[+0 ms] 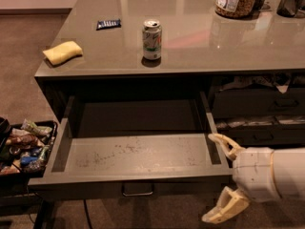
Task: Close top drawer
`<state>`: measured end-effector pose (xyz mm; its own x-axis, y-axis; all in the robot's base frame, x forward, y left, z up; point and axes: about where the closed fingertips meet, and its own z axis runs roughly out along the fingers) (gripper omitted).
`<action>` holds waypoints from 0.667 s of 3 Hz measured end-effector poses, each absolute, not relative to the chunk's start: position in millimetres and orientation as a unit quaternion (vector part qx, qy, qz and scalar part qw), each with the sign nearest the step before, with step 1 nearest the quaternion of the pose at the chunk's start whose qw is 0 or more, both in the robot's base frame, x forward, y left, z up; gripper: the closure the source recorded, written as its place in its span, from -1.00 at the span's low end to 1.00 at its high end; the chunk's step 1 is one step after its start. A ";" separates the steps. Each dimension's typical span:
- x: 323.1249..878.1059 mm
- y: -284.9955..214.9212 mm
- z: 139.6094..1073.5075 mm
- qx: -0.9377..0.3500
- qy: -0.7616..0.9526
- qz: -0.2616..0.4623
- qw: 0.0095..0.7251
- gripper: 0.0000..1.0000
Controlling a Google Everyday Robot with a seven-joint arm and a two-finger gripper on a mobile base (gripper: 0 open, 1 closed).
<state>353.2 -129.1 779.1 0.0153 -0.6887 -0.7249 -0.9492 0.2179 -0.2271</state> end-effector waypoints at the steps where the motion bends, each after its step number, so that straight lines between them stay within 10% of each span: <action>1: 351.5 -122.9 755.5 -0.568 0.698 0.173 0.402 -1.00; 2: 337.4 -119.2 734.0 -0.570 0.692 0.190 0.399 -1.00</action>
Offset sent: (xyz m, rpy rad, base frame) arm -0.0023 0.0052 -0.0204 0.0404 0.0013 -0.0572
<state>337.4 -119.2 734.0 -0.0305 -0.6382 -0.7693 -0.9413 0.2773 -0.1927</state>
